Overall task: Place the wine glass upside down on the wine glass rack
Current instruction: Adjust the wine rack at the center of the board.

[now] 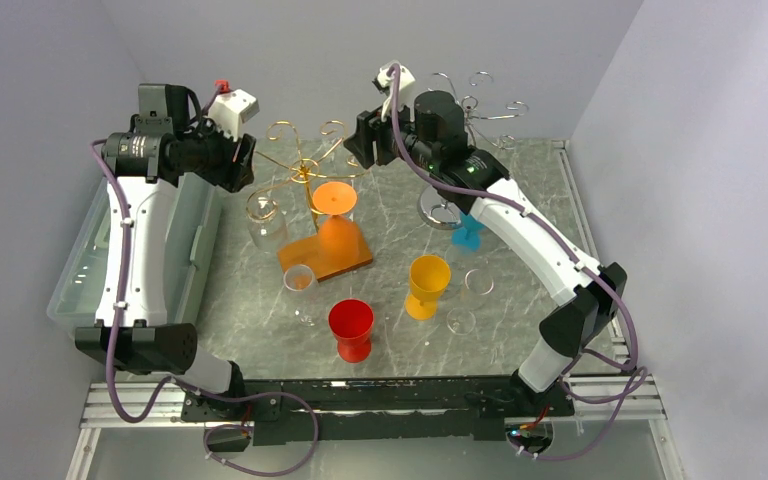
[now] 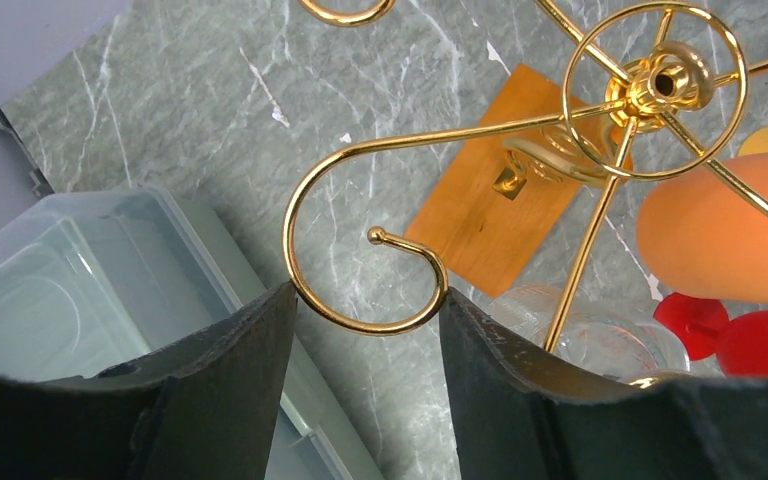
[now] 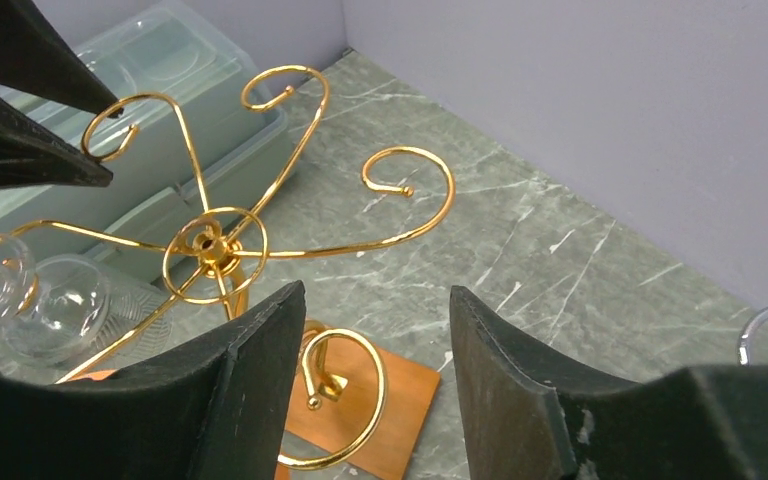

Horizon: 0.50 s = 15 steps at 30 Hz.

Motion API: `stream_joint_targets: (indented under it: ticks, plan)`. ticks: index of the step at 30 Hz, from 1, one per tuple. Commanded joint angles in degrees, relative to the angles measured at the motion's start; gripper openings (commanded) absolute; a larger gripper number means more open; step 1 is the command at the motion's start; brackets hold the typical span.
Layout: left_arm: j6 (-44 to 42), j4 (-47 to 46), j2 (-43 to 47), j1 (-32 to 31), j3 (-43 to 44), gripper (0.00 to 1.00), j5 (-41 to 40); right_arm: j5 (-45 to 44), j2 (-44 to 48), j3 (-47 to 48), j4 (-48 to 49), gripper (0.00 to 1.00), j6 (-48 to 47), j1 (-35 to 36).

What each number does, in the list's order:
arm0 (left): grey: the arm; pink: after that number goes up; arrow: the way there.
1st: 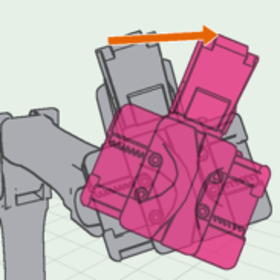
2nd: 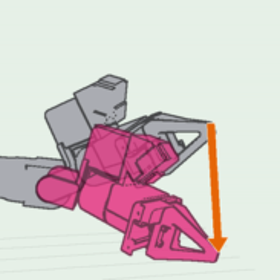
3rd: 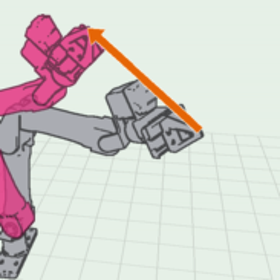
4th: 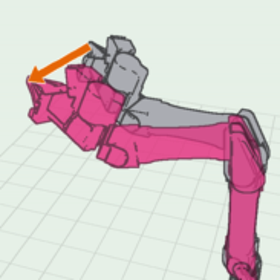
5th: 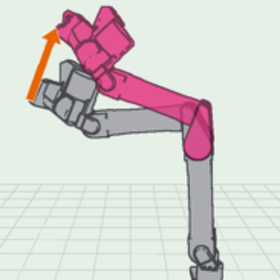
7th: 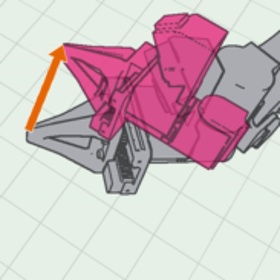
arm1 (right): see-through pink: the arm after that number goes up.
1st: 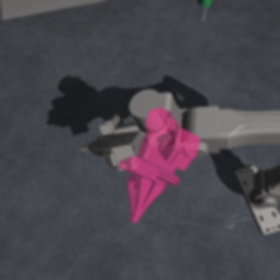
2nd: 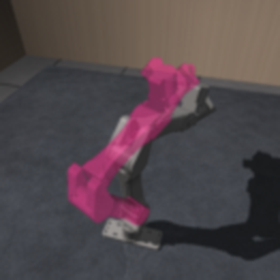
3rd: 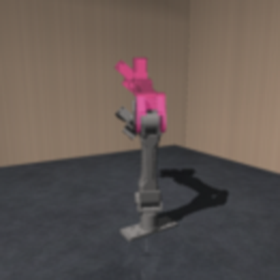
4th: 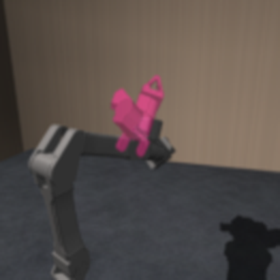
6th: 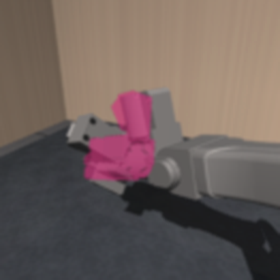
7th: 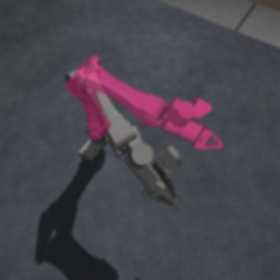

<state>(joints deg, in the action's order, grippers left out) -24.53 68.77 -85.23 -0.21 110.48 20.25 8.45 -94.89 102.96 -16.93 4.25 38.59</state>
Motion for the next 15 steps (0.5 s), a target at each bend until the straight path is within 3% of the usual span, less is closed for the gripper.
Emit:
stream_joint_targets:
  ticks: [1, 15]
  plan:
    - [0.18, -5.32, -0.43, 0.03, 1.11, 0.59, 0.67, 1.97, 1.82, -2.58, 2.90, 0.56, 1.77, -0.27]
    - [-1.22, -11.53, -1.78, 0.03, -1.34, 0.56, 0.14, 4.56, 6.62, -13.35, 7.14, 0.31, 3.76, -0.27]
